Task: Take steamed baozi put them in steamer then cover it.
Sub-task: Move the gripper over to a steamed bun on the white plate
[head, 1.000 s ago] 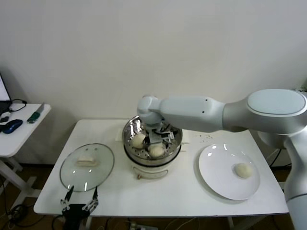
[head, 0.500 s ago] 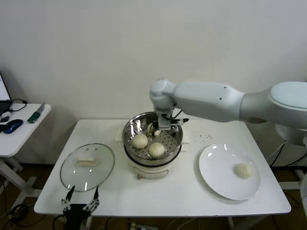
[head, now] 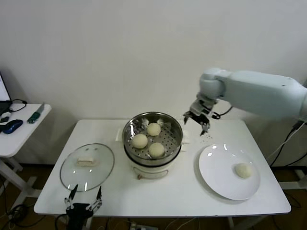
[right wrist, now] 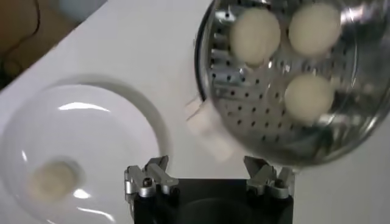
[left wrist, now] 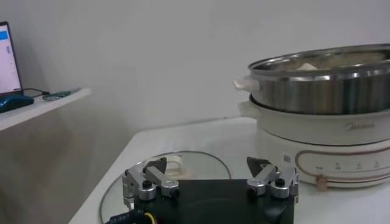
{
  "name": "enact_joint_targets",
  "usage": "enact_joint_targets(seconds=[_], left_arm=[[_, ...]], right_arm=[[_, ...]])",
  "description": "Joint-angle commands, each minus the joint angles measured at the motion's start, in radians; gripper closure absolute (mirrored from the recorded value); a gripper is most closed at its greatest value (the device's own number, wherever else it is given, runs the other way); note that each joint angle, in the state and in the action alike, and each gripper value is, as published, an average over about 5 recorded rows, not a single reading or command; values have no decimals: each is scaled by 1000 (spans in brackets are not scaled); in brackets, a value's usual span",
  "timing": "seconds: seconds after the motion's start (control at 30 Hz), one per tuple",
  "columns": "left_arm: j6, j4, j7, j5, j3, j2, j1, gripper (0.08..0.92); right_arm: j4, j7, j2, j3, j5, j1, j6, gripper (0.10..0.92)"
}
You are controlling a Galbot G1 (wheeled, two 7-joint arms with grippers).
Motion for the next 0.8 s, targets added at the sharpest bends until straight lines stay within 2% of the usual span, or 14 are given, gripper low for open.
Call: enact_joint_targets(seconds=[0.03, 0.23, 0.43, 0.8], left_arm=[[-2, 1, 0, 6, 6, 1, -1, 177], [-1, 1, -1, 17, 9, -1, -3, 177], [1, -5, -2, 33, 4, -3, 2, 177], [5, -3, -3, 44, 4, -7, 6, 177]], right_arm=[[36, 19, -286, -52, 77, -9, -240, 203], [20, 15, -404, 55, -55, -194, -236, 203], [-10, -5, -467, 243, -211, -428, -166, 203], [-111, 33, -403, 509, -279, -697, -153, 203]])
